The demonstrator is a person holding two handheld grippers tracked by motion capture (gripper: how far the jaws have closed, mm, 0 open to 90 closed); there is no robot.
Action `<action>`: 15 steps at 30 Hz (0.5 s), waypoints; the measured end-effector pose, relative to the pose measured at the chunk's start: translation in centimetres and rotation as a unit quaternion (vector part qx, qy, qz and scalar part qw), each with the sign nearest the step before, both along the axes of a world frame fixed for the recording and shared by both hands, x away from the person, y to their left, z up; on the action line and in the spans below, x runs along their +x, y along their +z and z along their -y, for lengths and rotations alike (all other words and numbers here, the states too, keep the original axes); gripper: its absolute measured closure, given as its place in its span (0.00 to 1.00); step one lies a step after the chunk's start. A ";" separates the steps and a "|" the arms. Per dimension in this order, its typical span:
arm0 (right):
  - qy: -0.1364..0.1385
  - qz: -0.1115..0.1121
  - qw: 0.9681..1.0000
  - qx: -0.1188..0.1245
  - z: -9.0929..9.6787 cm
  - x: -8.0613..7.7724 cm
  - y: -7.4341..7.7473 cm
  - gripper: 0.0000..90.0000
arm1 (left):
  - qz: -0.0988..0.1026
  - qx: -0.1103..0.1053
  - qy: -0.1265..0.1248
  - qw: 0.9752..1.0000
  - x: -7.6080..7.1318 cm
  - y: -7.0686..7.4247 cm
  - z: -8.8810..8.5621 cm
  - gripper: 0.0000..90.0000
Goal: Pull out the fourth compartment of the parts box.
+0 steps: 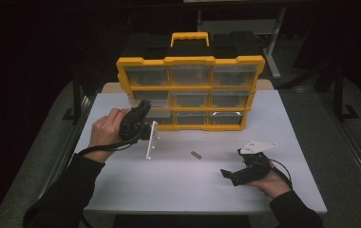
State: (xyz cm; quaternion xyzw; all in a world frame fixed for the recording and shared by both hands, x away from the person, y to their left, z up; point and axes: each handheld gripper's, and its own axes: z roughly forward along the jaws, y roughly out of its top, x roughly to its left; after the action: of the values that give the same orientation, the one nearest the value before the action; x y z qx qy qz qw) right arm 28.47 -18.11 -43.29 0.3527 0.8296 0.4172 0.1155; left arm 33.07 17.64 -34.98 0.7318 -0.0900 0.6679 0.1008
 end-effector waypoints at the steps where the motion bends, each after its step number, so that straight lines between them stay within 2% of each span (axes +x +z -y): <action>1: 0.000 0.000 1.000 0.000 0.0 0.0 0.0 0.00 | 0.000 0.000 0.000 1.000 -0.1 0.0 0.0 0.87; 15: 0.000 0.000 1.000 -0.001 0.0 0.0 0.0 0.00 | 0.002 -0.004 -0.002 1.000 -1.2 -0.2 0.0 0.87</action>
State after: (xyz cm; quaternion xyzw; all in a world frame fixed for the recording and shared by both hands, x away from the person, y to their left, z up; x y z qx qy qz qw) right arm 28.46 -18.11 -43.31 0.3526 0.8300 0.4164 0.1157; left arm 31.90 17.67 -35.19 0.7298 -0.0890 0.6697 0.1049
